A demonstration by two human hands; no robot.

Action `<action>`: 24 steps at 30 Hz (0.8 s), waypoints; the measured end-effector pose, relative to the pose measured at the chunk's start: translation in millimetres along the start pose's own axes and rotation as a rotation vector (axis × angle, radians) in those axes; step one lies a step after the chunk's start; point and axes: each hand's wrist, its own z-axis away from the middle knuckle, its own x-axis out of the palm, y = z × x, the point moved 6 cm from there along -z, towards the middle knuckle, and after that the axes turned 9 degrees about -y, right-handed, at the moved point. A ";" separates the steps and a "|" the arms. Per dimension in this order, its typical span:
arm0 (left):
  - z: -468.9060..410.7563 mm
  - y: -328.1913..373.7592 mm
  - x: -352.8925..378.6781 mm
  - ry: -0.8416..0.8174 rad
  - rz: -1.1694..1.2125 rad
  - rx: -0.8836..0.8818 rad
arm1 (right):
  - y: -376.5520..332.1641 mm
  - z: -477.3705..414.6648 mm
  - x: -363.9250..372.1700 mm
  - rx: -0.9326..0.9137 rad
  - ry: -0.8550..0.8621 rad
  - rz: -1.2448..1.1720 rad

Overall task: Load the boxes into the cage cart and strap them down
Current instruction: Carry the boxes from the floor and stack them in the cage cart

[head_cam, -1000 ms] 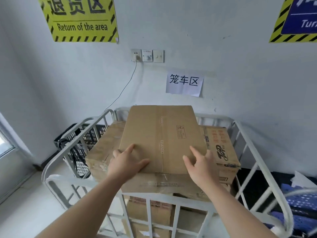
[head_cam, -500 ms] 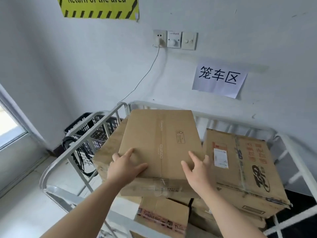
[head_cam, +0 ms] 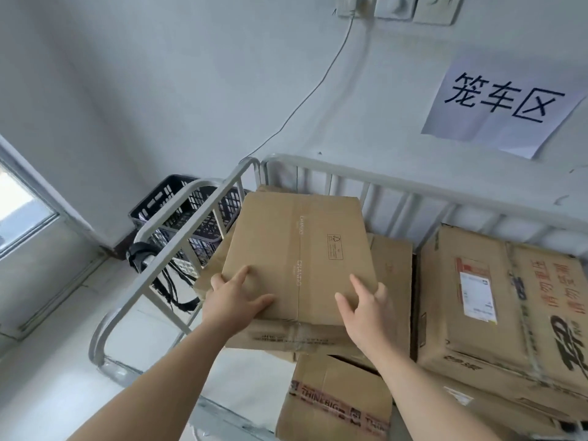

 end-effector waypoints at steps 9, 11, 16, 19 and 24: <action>-91.7 -27.2 2.8 -0.160 -0.140 0.085 | -20.7 -35.8 68.7 0.152 -0.062 -0.035; -105.2 -35.3 16.9 -0.228 -0.137 0.058 | -17.8 -40.9 83.7 0.172 -0.110 -0.060; -118.5 -47.6 54.5 -0.243 -0.213 0.021 | -0.6 -55.9 107.6 0.168 -0.164 -0.089; -119.7 -55.5 65.7 -0.220 -0.249 -0.021 | 22.9 -70.7 111.6 0.250 -0.197 -0.283; -122.9 -61.2 70.1 -0.167 -0.277 -0.069 | 48.5 -81.1 128.7 0.367 -0.359 -0.751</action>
